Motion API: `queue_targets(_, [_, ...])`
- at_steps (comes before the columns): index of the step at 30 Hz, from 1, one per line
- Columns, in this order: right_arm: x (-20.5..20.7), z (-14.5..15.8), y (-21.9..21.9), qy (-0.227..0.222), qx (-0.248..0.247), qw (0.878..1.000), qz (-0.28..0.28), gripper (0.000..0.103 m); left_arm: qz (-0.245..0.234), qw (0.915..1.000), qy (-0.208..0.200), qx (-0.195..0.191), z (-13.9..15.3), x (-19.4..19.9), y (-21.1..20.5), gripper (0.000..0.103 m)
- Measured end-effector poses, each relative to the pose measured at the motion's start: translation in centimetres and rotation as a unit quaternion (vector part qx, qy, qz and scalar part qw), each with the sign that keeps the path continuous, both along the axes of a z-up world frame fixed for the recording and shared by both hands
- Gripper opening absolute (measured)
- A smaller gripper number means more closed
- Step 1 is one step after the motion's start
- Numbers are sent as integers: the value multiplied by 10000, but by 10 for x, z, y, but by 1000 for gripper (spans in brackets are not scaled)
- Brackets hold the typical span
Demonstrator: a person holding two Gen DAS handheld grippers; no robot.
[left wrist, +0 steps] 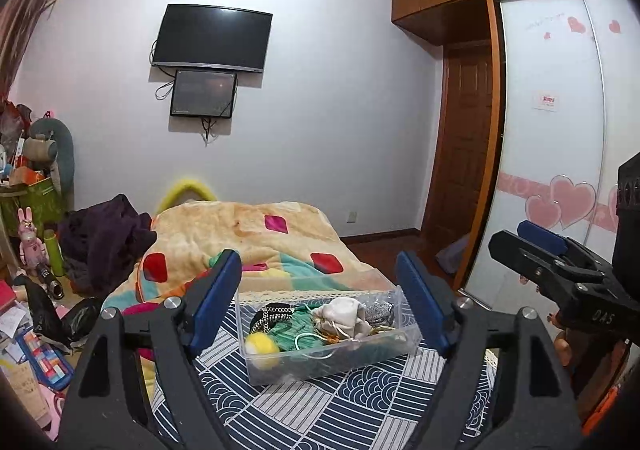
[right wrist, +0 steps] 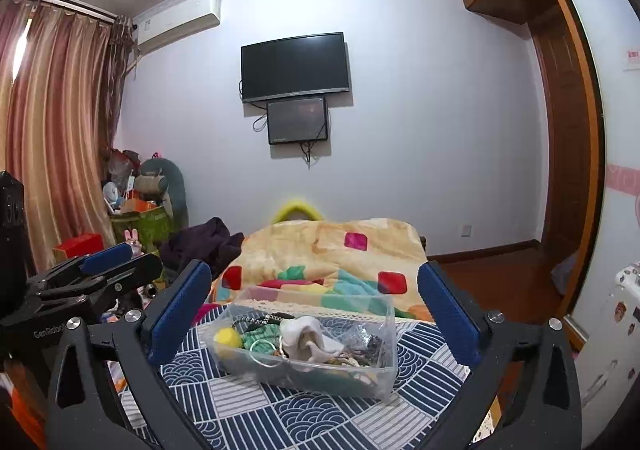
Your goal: Organize soft objects
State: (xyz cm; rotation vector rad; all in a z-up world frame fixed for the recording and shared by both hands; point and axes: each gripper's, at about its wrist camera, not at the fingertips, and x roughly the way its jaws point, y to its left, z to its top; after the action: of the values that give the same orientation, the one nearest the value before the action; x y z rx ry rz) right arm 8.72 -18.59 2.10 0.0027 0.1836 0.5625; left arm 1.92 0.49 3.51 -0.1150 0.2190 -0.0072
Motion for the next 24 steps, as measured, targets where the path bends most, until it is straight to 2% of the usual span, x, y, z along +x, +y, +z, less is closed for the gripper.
queue_targets(3, [0,0,0,-4,7,10000,-2,103,65,9999,-42,63,0,-2,-1,92])
queue_targets(24, [-7,-4,-10,35,48,10000,-40,103,205,9994,-104,252,3,-9,-9,101])
